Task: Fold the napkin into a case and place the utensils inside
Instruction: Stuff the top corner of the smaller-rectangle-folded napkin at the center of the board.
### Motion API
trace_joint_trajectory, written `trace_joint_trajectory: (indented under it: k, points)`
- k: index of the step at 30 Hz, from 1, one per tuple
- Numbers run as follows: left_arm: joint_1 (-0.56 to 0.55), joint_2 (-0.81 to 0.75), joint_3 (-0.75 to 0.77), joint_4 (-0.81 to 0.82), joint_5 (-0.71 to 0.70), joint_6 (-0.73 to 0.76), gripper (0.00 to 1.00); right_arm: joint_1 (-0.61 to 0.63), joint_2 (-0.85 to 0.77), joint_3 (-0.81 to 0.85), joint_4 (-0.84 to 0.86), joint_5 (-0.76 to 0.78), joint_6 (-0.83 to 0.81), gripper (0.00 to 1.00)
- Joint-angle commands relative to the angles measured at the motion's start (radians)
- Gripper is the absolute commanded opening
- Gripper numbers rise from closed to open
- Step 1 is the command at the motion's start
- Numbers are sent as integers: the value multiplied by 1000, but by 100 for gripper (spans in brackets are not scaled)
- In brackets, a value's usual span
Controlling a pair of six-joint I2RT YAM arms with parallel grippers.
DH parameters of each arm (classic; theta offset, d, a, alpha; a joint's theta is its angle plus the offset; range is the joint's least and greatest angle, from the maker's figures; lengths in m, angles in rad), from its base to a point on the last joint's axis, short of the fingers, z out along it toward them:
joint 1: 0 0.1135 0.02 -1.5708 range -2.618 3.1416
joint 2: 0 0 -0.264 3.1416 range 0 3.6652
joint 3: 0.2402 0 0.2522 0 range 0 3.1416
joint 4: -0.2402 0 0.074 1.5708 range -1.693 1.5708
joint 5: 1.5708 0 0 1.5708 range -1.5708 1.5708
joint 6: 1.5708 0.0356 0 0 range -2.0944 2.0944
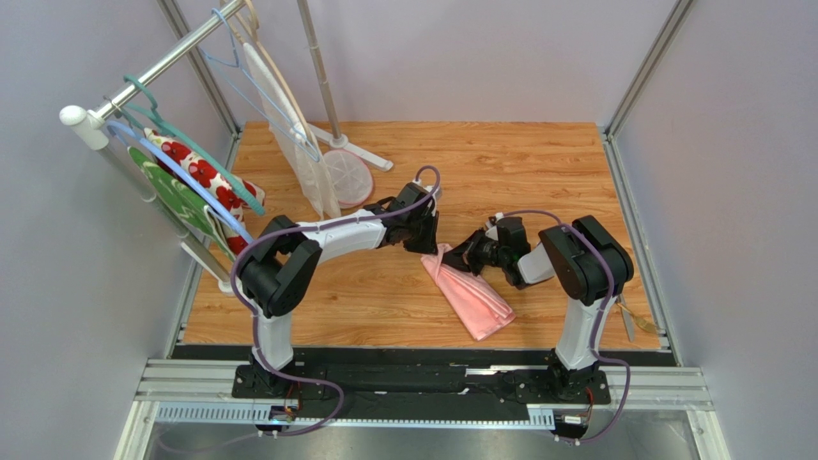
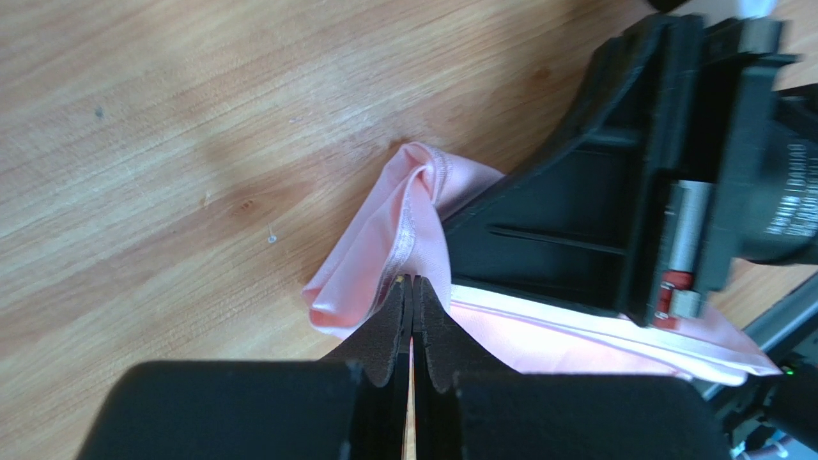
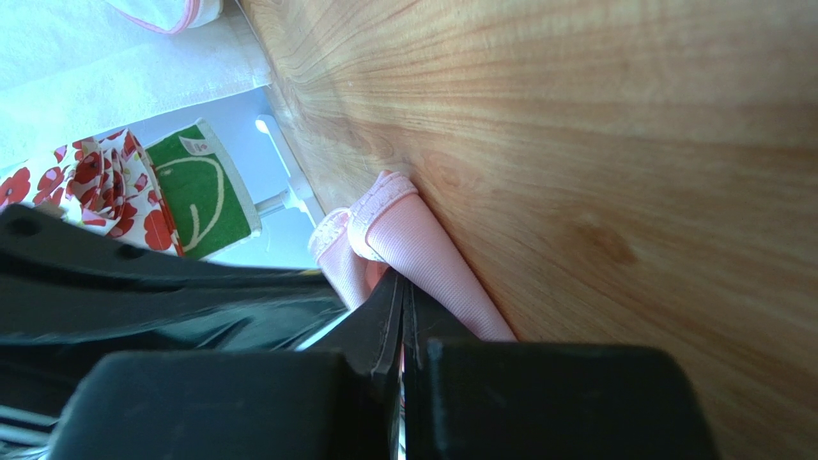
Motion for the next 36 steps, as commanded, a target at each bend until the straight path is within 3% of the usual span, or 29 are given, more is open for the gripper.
trace_joint_trajectory:
  k: [1,17,27,36]
  points:
    - [-1,41,46,-1,9,20,0,6,15,-8,-35,67,-21,0]
    - [-1,93,18,46,35,5,0,76,-33,59,-176,155,-108,0]
    - [1,171,-15,82,24,-10,0,76,-275,177,-672,279,-347,2]
    - [1,139,-8,65,15,-1,0,28,-405,214,-919,340,-513,4]
